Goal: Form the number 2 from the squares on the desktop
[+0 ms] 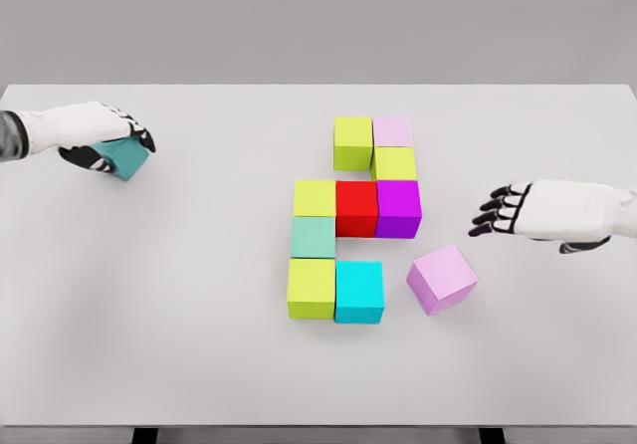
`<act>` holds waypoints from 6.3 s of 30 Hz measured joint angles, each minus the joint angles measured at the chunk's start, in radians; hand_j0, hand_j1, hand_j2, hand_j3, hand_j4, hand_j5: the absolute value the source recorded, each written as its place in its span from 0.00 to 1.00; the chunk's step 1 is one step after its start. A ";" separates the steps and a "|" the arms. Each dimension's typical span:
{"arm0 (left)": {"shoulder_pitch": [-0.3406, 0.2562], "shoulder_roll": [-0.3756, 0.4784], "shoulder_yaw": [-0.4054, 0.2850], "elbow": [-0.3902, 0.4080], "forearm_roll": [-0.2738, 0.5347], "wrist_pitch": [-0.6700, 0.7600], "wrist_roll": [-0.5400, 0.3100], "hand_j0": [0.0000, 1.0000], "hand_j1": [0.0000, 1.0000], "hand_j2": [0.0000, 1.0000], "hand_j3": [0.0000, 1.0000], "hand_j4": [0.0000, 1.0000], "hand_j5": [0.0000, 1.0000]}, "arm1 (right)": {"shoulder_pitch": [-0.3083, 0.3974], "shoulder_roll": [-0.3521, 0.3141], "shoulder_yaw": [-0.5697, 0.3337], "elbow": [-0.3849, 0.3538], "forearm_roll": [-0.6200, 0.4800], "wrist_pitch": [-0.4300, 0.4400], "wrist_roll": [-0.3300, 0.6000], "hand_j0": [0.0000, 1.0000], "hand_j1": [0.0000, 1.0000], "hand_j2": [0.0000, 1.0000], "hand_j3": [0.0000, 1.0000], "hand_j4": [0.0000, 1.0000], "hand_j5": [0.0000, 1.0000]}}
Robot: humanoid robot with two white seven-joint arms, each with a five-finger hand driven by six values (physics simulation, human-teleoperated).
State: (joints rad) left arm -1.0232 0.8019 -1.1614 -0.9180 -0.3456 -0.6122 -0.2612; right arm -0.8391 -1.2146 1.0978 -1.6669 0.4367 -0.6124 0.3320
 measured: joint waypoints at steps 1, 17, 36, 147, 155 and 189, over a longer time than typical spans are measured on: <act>-0.002 -0.003 0.001 0.000 0.000 0.000 0.000 0.68 0.68 0.68 0.68 0.68 0.68 | 0.002 -0.001 0.002 -0.009 0.006 0.000 0.000 1.00 1.00 1.00 1.00 1.00 1.00; -0.074 -0.088 0.003 0.013 -0.020 0.000 -0.002 0.68 0.68 0.68 0.68 0.68 0.68 | 0.040 -0.033 0.034 -0.096 0.059 0.000 0.001 1.00 1.00 1.00 1.00 1.00 1.00; -0.124 -0.221 0.043 0.020 -0.019 0.000 -0.025 1.00 1.00 1.00 1.00 1.00 1.00 | 0.083 -0.018 0.052 -0.100 0.053 0.000 -0.003 1.00 1.00 1.00 1.00 1.00 1.00; -0.121 -0.186 -0.016 0.062 -0.280 0.000 -0.117 1.00 1.00 1.00 1.00 1.00 1.00 | 0.115 0.065 -0.063 -0.038 0.090 0.000 -0.005 1.00 1.00 1.00 1.00 1.00 1.00; -0.127 -0.266 -0.015 0.109 -0.283 0.000 -0.117 1.00 1.00 1.00 1.00 1.00 1.00 | 0.141 -0.007 -0.065 -0.092 0.085 0.000 -0.007 1.00 1.00 1.00 1.00 1.00 1.00; -0.127 -0.330 -0.015 0.106 -0.283 0.000 -0.117 1.00 1.00 1.00 1.00 1.00 1.00 | 0.178 0.068 -0.104 -0.099 -0.044 0.001 -0.001 1.00 1.00 1.00 1.00 1.00 1.00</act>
State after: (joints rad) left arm -1.1505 0.4714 -1.1768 -0.8118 -0.6290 -0.6123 -0.3778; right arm -0.6611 -1.1470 0.9935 -1.7660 0.3925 -0.6116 0.3310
